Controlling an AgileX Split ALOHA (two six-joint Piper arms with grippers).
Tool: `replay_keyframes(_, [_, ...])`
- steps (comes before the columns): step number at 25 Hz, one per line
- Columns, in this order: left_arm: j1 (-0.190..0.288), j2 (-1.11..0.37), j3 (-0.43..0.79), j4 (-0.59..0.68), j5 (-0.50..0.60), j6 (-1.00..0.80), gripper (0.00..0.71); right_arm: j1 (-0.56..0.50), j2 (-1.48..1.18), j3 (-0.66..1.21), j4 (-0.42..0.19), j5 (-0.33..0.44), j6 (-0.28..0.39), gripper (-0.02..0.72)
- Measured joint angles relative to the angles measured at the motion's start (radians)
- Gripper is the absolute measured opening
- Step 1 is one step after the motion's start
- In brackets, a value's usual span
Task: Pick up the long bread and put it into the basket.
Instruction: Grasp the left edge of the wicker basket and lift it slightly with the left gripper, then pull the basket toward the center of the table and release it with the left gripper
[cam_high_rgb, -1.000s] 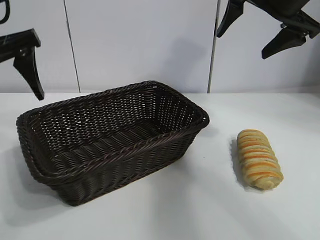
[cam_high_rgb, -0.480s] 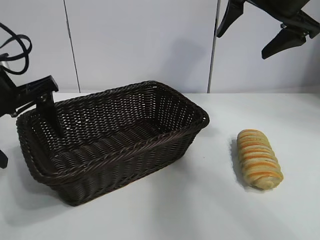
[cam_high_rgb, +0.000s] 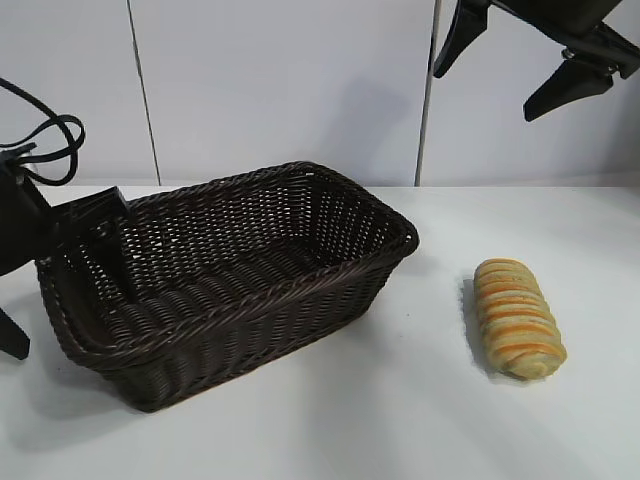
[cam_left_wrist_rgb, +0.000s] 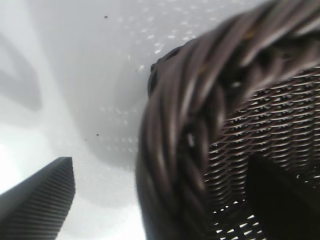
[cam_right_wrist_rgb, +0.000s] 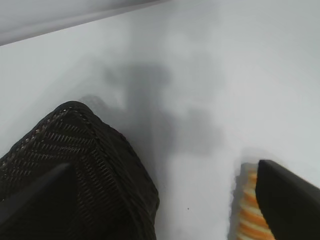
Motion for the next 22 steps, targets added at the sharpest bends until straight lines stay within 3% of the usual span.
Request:
replay_keyframes(2, [0.000, 0.000, 0.000, -0.007, -0.002, 0.000, 0.159, 0.000, 0.000, 0.000, 0.000, 0.000, 0.000, 0.695])
replay_keyframes(4, [0.000, 0.000, 0.000, -0.023, -0.006, -0.008, 0.103, 0.000, 0.000, 0.000, 0.000, 0.000, 0.000, 0.695])
replay_keyframes(13, [0.000, 0.000, -0.009, -0.018, 0.021, 0.008, 0.100, 0.000, 0.000, 0.000, 0.000, 0.000, 0.000, 0.695])
replay_keyframes(22, [0.000, 0.005, -0.237, 0.010, 0.250, 0.108, 0.100, 0.000, 0.000, 0.000, 0.000, 0.000, 0.000, 0.695])
